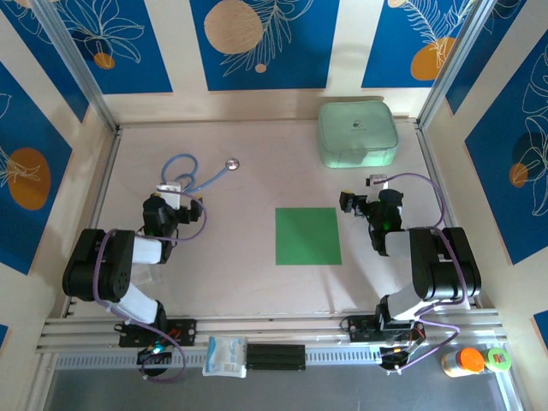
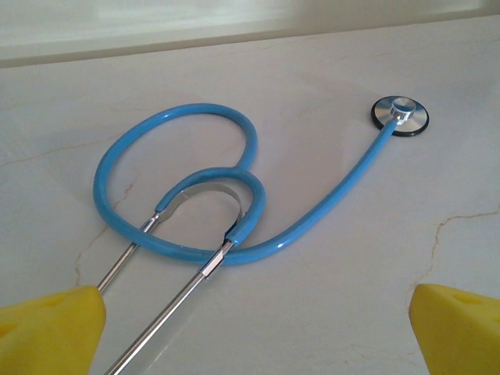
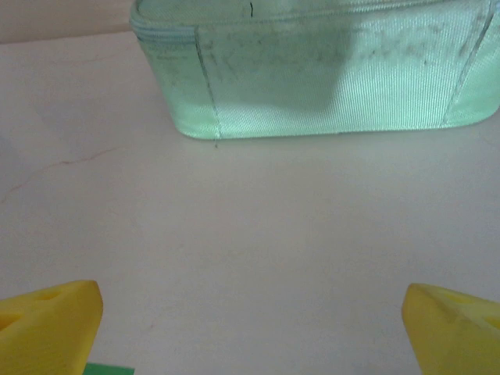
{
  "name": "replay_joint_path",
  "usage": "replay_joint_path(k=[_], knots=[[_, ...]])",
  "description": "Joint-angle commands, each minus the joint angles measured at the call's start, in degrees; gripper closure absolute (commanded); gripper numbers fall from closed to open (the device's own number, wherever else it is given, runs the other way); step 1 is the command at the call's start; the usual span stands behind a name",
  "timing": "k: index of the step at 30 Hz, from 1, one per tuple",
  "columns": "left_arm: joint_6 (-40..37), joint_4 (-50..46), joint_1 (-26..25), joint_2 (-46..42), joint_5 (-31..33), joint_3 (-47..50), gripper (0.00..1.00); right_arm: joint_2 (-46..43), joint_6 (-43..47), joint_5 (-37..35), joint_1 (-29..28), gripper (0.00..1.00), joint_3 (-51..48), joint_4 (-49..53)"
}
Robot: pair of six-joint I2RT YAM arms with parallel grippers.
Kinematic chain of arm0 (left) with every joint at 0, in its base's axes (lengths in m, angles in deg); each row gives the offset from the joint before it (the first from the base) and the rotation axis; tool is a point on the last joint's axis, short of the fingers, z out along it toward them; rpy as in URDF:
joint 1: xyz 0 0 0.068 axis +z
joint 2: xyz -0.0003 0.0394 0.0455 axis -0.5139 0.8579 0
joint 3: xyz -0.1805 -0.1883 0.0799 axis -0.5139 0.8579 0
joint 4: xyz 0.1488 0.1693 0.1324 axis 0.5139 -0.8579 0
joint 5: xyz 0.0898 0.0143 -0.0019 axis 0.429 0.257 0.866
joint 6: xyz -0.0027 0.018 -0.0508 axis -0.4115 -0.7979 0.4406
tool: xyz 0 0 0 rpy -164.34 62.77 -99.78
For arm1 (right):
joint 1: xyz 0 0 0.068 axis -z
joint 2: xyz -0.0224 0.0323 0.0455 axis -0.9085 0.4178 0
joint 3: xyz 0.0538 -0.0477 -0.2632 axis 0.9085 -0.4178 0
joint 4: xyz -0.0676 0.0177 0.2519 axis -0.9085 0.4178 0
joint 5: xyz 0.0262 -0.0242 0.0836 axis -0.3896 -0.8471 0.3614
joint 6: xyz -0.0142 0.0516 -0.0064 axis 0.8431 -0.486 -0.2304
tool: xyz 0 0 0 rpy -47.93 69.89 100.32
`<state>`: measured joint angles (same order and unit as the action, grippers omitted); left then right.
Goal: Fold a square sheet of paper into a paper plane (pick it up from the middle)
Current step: Move the square sheet of paper to the center of the table.
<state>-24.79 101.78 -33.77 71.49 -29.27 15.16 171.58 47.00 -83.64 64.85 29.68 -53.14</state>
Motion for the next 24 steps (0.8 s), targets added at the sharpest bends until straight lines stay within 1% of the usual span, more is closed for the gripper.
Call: replay_joint_path(k=[1, 3, 6, 8, 10, 12, 14, 16, 19, 22, 24], knots=[[0.83, 2.36, 0.57, -4.71, 2.93, 2.37, 0.01, -6.26, -0.78, -2.22, -0.5, 0.01, 3.99, 7.92], [1.58, -2.29, 0.58, -9.32, 5.54, 2.05, 0.01, -9.78, -2.22, -4.37, -0.67, 0.01, 6.66, 15.25], [3.28, -12.81, 0.57, -17.22, 7.81, -0.4, 0.01, -14.82, -7.61, -4.93, -1.21, 0.01, 11.0, 25.81], [6.7, -22.02, 0.62, -22.85, 8.6, -3.65, 0.01, -16.75, -12.31, -5.03, -2.28, 0.01, 14.05, 32.39], [12.33, -31.34, 0.52, -27.19, 8.61, -7.41, 0.01, -17.4, -17.69, -3.68, -3.33, 0.01, 17.9, 41.49], [18.57, -41.31, 0.61, -30.35, 7.51, -11.69, 0.01, -16.89, -22.98, -0.91, -4.44, 0.01, 21.77, 50.15], [22.41, -48.23, 0.57, -32.16, 5.61, -14.93, 0.0, -15.83, -26.46, 2.34, -5.7, 0.01, 23.96, 55.27], [23.14, -51.61, 0.57, -33.16, 3.04, -16.48, 0.01, -14.3, -29.89, 4.55, -7.56, 0.01, 25.45, 59.6], [27.14, -53.93, 0.57, -34.53, 2.0, -16.65, 0.01, -10.62, -33.07, 7.77, -10.64, 0.01, 27.28, 64.58], [28.31, -54.55, 0.58, -34.96, -2.22, -16.43, 0.01, -6.27, -34.8, 10.22, -13.04, 0.0, 28.45, 66.91], [28.22, -54.67, 0.61, -34.45, -5.51, -16.47, 0.01, -3.46, -35.72, 10.65, -14.63, 0.01, 28.98, 67.46]])
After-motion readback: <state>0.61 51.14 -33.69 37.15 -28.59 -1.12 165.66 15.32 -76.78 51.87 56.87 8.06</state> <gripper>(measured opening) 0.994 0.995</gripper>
